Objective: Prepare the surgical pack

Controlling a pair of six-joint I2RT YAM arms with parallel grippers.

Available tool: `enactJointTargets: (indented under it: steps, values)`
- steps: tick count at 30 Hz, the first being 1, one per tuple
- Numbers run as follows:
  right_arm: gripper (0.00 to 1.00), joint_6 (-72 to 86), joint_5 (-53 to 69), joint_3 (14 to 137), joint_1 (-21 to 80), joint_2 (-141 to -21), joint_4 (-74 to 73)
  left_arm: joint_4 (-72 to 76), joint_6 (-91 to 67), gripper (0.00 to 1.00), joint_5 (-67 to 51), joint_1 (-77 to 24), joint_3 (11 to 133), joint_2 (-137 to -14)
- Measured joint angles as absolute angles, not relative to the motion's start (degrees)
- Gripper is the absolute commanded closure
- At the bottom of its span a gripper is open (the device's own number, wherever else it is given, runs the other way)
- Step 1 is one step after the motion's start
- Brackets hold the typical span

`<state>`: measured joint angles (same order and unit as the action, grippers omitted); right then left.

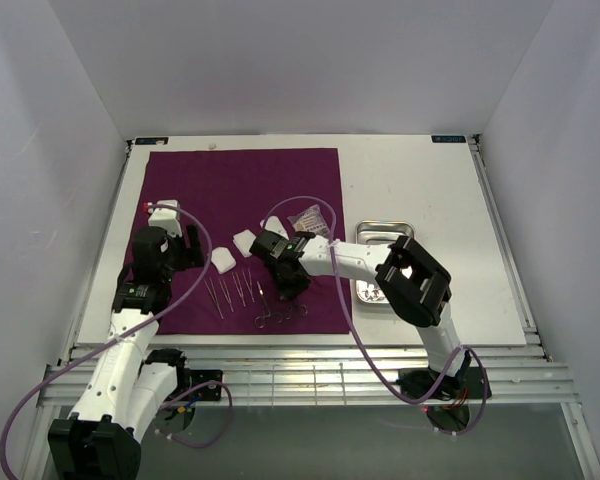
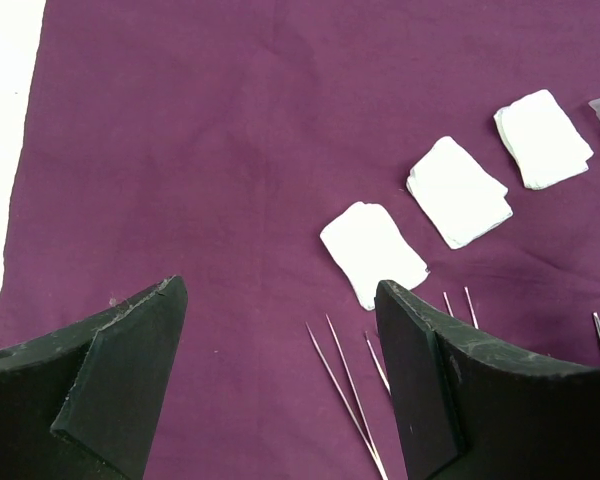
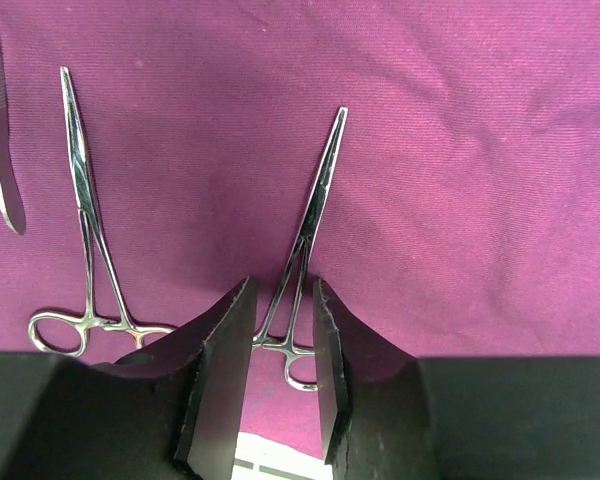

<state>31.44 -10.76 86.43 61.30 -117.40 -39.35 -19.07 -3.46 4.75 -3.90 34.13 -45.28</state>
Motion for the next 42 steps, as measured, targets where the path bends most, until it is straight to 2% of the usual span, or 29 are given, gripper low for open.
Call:
enactJointTargets:
  steps: [7, 12, 42]
  values:
    - [0.74, 31.5, -10.8, 86.3, 61.2, -117.5, -39.4, -18.9, -3.0, 0.13, 4.8, -3.9, 34.1, -45.3]
    - [0.92, 31.8, -11.6, 85.6, 61.2, -117.1, -39.1, -18.8, -3.0, 0.13, 4.9, -3.9, 34.1, -45.3]
    - [0.92, 31.3, -11.5, 84.9, 61.3, -114.4, -38.4, -18.8, -2.9, 0.12, 5.4, -3.9, 34.1, -45.8]
